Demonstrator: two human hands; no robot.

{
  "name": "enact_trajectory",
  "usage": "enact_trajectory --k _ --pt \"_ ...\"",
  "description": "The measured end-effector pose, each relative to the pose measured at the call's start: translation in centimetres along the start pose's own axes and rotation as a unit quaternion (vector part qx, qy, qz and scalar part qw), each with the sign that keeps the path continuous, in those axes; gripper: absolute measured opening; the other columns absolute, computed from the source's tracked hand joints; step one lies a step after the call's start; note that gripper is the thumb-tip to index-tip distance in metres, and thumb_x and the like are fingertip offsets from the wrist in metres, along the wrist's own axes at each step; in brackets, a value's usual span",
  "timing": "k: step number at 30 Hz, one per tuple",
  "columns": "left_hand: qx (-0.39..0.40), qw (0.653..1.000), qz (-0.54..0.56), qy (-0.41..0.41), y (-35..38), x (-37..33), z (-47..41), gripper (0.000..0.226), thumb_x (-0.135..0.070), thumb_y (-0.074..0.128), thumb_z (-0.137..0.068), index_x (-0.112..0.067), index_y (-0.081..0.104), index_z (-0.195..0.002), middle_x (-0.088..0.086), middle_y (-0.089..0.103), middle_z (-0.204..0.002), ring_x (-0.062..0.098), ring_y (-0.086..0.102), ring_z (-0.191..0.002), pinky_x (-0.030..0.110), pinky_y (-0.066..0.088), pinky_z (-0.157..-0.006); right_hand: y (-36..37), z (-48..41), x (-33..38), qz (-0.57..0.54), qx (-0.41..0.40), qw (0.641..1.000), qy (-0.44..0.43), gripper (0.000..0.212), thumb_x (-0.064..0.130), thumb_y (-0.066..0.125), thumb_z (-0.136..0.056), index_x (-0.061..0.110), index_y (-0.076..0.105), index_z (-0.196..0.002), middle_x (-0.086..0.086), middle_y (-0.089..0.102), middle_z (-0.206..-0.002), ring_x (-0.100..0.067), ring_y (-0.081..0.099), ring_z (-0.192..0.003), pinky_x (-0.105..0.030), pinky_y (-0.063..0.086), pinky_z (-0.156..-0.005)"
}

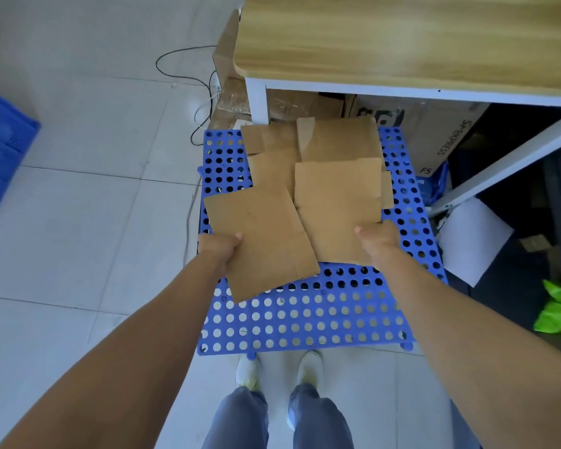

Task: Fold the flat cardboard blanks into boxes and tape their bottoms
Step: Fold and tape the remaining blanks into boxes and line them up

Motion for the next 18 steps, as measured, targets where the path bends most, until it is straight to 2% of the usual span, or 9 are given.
enact_trajectory --k 2,4,5,7,11,13,16,17,18 --pt "-0.011 0.999 0.004 0.031 -0.1 -1.3 1.6 0.048 -0.012 0.067 -0.087 0.000 0.045 -0.128 0.014 0.055 -0.127 0.033 0.056 -0.113 0.044 0.049 -0.088 -1.3 1.1 0.7 -0.018 0.017 0.999 -0.026 0.031 0.013 0.050 -0.096 -0.001 0.051 -0.124 -0.020 0.055 -0.126 -0.031 0.055 -0.098 -0.043 0.047 -0.087" --pt "-0.027 0.997 -0.001 0.066 -0.3 -3.0 3.4 0.042 -0.010 0.064 -0.089 0.001 0.045 -0.125 0.016 0.055 -0.126 0.033 0.056 -0.113 0.042 0.048 -0.089 -2.9 2.5 1.8 -0.041 0.027 0.997 -0.055 0.029 0.009 0.045 -0.097 0.001 0.055 -0.123 -0.018 0.057 -0.125 -0.032 0.056 -0.102 -0.041 0.048 -0.088" --pt "-0.035 0.996 -0.005 0.083 -0.4 -4.0 4.4 0.043 -0.011 0.065 -0.089 0.001 0.044 -0.125 0.015 0.055 -0.125 0.033 0.056 -0.112 0.042 0.049 -0.090 -3.8 3.3 2.5 -0.050 0.024 0.996 -0.068 0.029 0.009 0.044 -0.097 0.001 0.056 -0.122 -0.018 0.058 -0.124 -0.033 0.057 -0.103 -0.041 0.049 -0.084" --pt "-0.040 0.993 -0.009 0.111 -0.7 -6.2 7.0 0.045 -0.014 0.067 -0.087 -0.002 0.044 -0.125 0.013 0.056 -0.124 0.033 0.058 -0.109 0.045 0.050 -0.092 -6.0 5.0 4.0 -0.069 0.011 0.994 -0.087 0.026 0.008 0.043 -0.097 0.000 0.058 -0.117 -0.019 0.060 -0.118 -0.029 0.054 -0.090 -0.038 0.046 -0.068" --pt "-0.023 0.982 -0.010 0.189 -0.3 -11.0 12.6 0.031 -0.013 0.064 -0.088 -0.005 0.046 -0.112 0.013 0.058 -0.119 0.031 0.059 -0.103 0.046 0.051 -0.092 -11.9 8.1 6.7 -0.110 -0.026 0.986 -0.125 0.013 0.003 0.040 -0.094 0.005 0.050 -0.086 -0.012 0.051 -0.087 -0.022 0.043 -0.081 -0.032 0.035 -0.062" --pt "-0.016 0.970 -0.027 0.241 0.6 -13.5 15.7 0.032 -0.010 0.057 -0.092 0.000 0.046 -0.119 0.009 0.056 -0.119 0.028 0.057 -0.105 0.039 0.048 -0.092 -15.3 9.8 7.6 -0.122 -0.047 0.980 -0.147 0.013 0.001 0.037 -0.093 0.002 0.049 -0.090 -0.012 0.048 -0.084 -0.023 0.041 -0.080 -0.029 0.034 -0.058" --pt "0.008 0.956 -0.034 0.291 2.1 -17.1 19.9 0.039 -0.014 0.056 -0.092 0.003 0.044 -0.125 0.008 0.055 -0.124 0.026 0.056 -0.109 0.038 0.047 -0.093 -20.3 12.5 8.2 -0.185 -0.076 0.966 -0.165 0.027 -0.001 0.032 -0.096 -0.014 0.050 -0.112 -0.032 0.049 -0.100 -0.033 0.038 -0.072 -0.015 0.027 -0.041" --pt "0.022 0.951 -0.037 0.305 2.6 -18.2 21.2 0.039 -0.016 0.057 -0.092 0.001 0.044 -0.124 0.006 0.055 -0.122 0.025 0.055 -0.109 0.036 0.046 -0.094 -22.1 13.7 8.1 -0.199 -0.093 0.960 -0.173 0.025 -0.001 0.032 -0.097 -0.014 0.050 -0.109 -0.032 0.051 -0.100 -0.035 0.040 -0.069 -0.012 0.024 -0.038" --pt "0.038 0.948 -0.039 0.315 3.3 -19.0 22.4 0.040 -0.019 0.058 -0.092 -0.001 0.046 -0.125 0.007 0.056 -0.122 0.026 0.055 -0.111 0.037 0.046 -0.095 -23.6 14.9 7.9 -0.205 -0.111 0.957 -0.173 0.021 0.000 0.032 -0.097 -0.008 0.051 -0.100 -0.025 0.052 -0.090 -0.028 0.043 -0.065 -0.013 0.025 -0.038"
Point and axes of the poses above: each hand's wrist, its own z-axis away from the middle knuckle, its own y-axis out of the palm, x = y × z, the point moved 1 cm from there along -z, towards the middle knuckle
